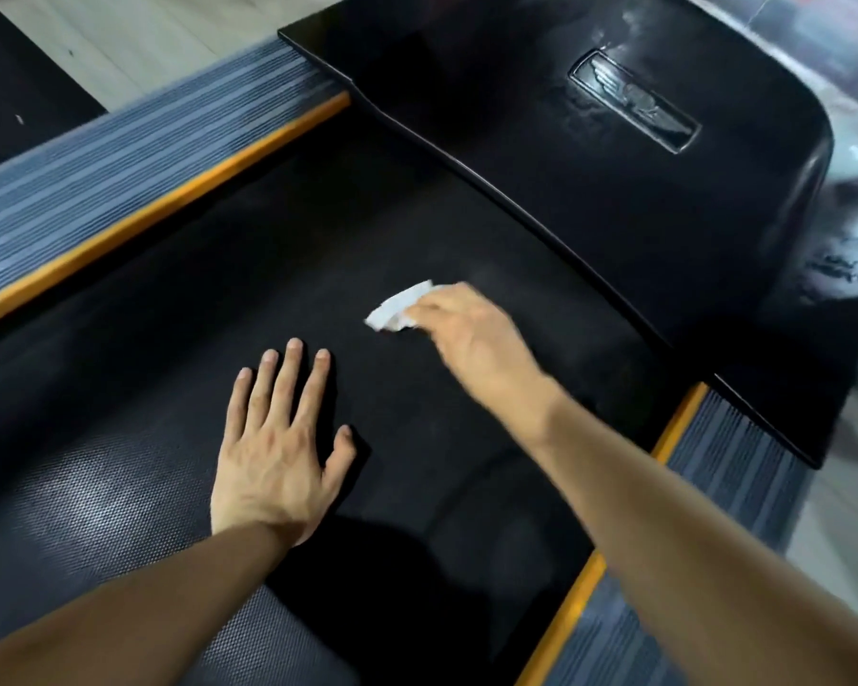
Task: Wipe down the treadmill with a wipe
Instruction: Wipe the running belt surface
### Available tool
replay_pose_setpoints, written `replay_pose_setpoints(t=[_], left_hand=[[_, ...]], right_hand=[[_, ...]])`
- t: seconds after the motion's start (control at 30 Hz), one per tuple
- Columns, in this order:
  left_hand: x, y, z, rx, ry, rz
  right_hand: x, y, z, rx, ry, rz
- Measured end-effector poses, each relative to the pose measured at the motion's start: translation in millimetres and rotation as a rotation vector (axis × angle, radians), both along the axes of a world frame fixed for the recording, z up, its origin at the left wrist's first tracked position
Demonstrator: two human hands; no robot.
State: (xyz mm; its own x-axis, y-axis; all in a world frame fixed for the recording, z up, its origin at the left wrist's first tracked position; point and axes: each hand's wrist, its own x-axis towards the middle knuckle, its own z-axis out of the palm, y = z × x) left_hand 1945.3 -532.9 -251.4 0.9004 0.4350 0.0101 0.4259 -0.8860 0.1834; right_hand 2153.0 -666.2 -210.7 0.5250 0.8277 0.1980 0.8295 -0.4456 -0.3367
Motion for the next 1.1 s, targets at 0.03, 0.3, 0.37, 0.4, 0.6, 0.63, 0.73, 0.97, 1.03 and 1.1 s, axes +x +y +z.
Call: replay_pose_setpoints(t=[0.03,0.3,0.37,0.4,0.6,0.63,0.73,0.97,1.03,1.1], left_hand=[[0.6,-0.1,0.1,-0.005,-0.010,0.003],[0.8,-0.1,-0.9,0.001,0.025,0.008],[0.9,-0.3,-0.9,0.000,0.019,0.009],[0.8,-0.6,-0.9,-0.001,0.018,0.008],[0.9,-0.8,-2.2,0.007,0.001,0.020],[1.3,-1.1,-2.4,0.010,0.000,0.018],[1.5,-0.5,-3.2,0.016,0.011,0.017],[3.0,-1.4,-2.8,0.005,-0.013,0.014],[2.2,-1.1,-2.9,0.009,-0.007,0.019],[1.7,-1.9,-2.9,0.002,-0.020,0.019]], right_hand=[[24.5,-8.0,4.1,-0.033,-0.024,-0.057],[-4.0,-12.4,-8.8,0.045,0.042,-0.233],[-33.9,-18.7,-13.7,0.060,-0.019,-0.023],[-30.6,-27.0,-10.1,0.046,-0.049,0.028],[61.7,-55.0,0.6,0.024,-0.043,-0.584],[58.6,-50.2,-1.6,0.035,-0.054,-0.612],[-2.6,-31.6,-16.8,-0.031,-0.049,-0.379],[29.0,-83.0,6.7,0.092,-0.050,-0.438],[52.7,-95.2,6.6,0.008,0.061,-0.707],[34.6,-86.1,1.8,0.005,0.039,-0.652]])
